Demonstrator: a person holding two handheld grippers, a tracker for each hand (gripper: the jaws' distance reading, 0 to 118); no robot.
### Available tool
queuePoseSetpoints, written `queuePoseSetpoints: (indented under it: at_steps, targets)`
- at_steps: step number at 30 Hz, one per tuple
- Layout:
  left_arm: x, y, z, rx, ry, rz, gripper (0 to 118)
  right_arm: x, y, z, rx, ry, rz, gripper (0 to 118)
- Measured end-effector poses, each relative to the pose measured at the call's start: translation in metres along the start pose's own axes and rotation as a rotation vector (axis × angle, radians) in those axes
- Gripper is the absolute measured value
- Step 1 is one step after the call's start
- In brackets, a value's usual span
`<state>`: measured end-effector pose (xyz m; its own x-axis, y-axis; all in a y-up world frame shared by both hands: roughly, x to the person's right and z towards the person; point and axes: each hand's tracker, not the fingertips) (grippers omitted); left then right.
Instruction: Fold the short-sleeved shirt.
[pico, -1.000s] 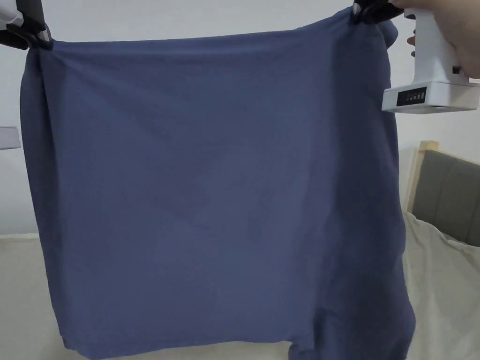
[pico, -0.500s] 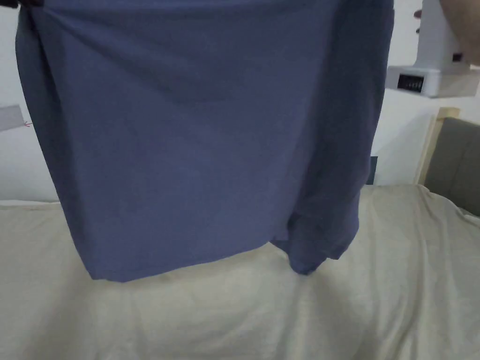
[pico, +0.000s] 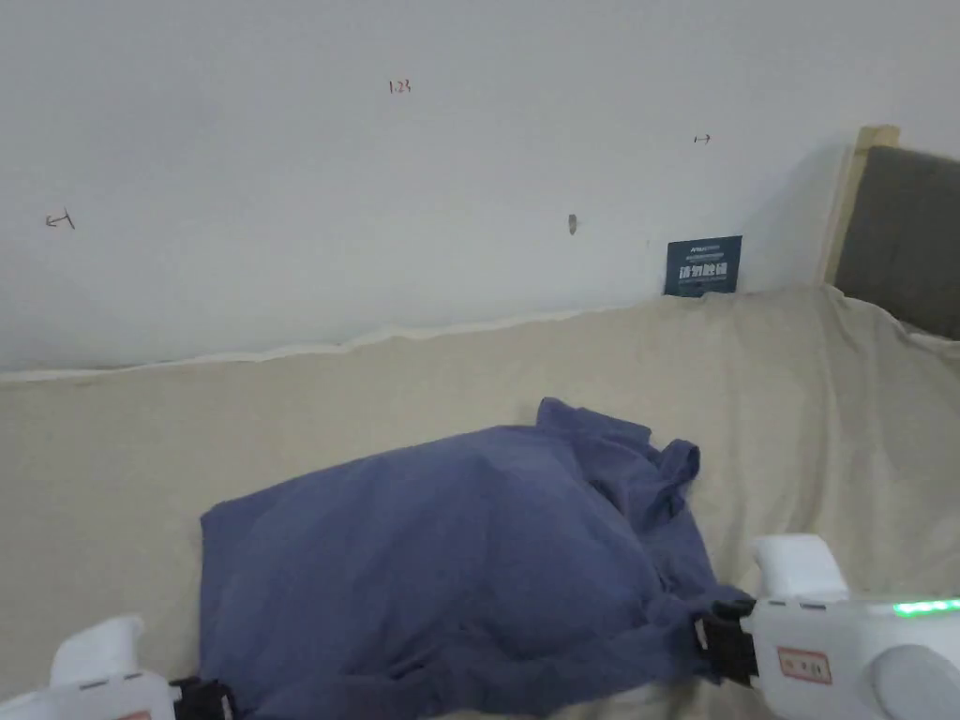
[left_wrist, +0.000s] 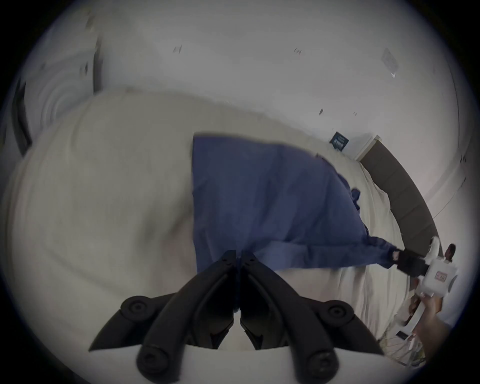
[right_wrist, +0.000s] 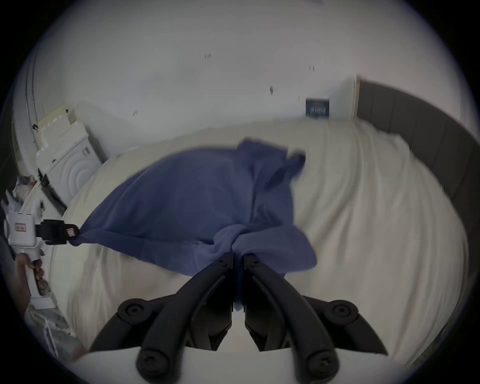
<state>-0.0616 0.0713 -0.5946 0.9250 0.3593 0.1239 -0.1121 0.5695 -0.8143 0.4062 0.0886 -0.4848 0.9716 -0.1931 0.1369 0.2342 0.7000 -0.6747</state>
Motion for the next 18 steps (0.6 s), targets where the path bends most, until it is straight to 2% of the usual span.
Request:
queuePoseSetpoints:
  at_steps: [4, 7, 10, 12, 18]
  targets:
    - [-0.019, -0.052, 0.038, -0.024, 0.040, -0.140, 1, 0.003, -0.051, 0.052, -0.064, 0.045, 0.080, 8]
    - [-0.029, -0.074, 0.078, -0.005, 0.020, -0.158, 1, 0.007, -0.072, 0.097, -0.071, 0.083, 0.075, 8]
    - [-0.039, -0.086, 0.111, 0.015, 0.026, -0.157, 1, 0.009, -0.090, 0.128, -0.106, 0.082, 0.133, 8]
    - [-0.048, -0.091, 0.126, 0.018, 0.032, -0.154, 1, 0.016, -0.104, 0.140, -0.118, 0.067, 0.120, 8]
    - [-0.058, -0.112, 0.131, -0.052, 0.009, -0.108, 1, 0.036, -0.132, 0.156, -0.174, 0.050, -0.018, 8]
